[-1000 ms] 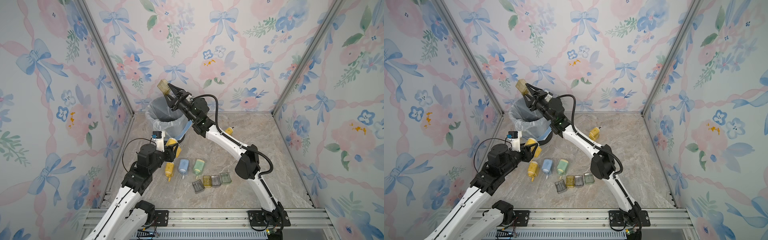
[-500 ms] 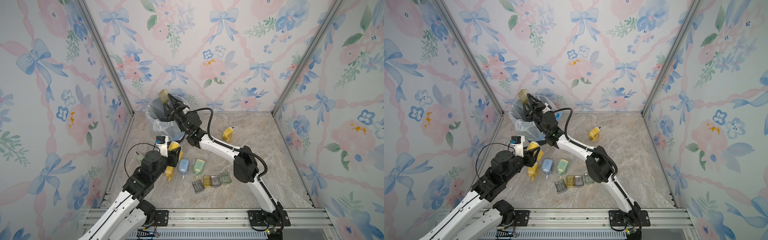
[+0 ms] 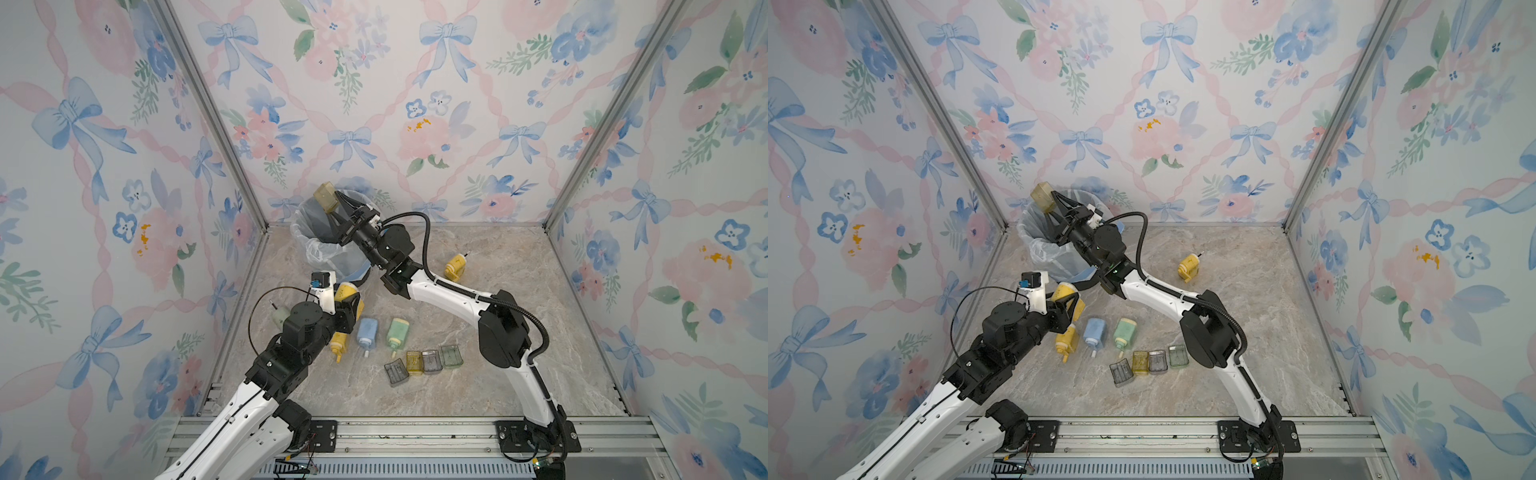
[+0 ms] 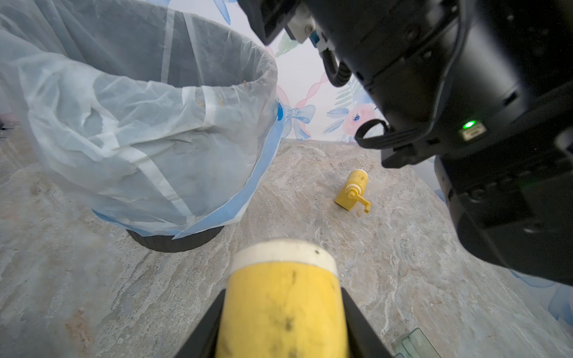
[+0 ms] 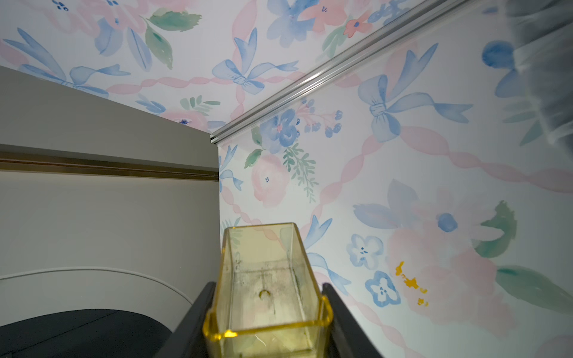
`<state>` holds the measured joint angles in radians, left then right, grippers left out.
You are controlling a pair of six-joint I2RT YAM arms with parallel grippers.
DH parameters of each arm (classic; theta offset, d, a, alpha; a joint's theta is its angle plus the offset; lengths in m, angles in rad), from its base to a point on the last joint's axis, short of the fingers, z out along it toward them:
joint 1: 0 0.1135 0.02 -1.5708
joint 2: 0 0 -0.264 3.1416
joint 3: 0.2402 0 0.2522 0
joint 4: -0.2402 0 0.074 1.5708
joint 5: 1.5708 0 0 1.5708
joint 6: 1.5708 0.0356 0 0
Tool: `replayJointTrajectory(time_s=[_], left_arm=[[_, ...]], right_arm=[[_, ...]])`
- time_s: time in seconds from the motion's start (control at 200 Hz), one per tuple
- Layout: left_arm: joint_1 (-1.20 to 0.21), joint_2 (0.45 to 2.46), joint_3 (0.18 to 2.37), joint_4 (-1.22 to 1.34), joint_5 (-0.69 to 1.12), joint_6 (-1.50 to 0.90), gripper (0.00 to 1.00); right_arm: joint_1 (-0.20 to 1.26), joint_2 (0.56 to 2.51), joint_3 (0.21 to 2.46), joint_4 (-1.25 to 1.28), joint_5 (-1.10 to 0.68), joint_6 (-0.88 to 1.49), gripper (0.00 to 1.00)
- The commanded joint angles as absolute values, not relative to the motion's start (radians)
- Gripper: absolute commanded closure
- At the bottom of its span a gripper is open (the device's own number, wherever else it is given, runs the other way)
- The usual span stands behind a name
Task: Take out the pencil sharpener tray and clean the shavings
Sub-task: Pour the shavings into the trash bin.
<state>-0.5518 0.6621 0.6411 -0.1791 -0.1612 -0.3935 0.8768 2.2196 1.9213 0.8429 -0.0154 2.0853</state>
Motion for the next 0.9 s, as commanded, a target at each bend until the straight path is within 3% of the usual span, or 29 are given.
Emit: replayJointTrajectory(time_s=[0.0, 0.48, 0.895], left_arm=[[-0.56, 0.646, 0.632, -0.114, -0.179, -0.368, 1.0], [-0.568, 0.714, 0.648, -0.107, -0.159, -0.373, 1.0], [-0.627, 0.883, 0.757, -0.065, -0.16, -0.389, 1.0]], right_arm=[[0.833, 2.11, 1.826, 0.9, -0.116, 2.035, 0.6], [0.719, 2.054, 1.77, 0.803, -0.436, 1.858, 0.61], [0.6, 1.892, 1.663, 0.449, -0.577, 1.398, 0.61]])
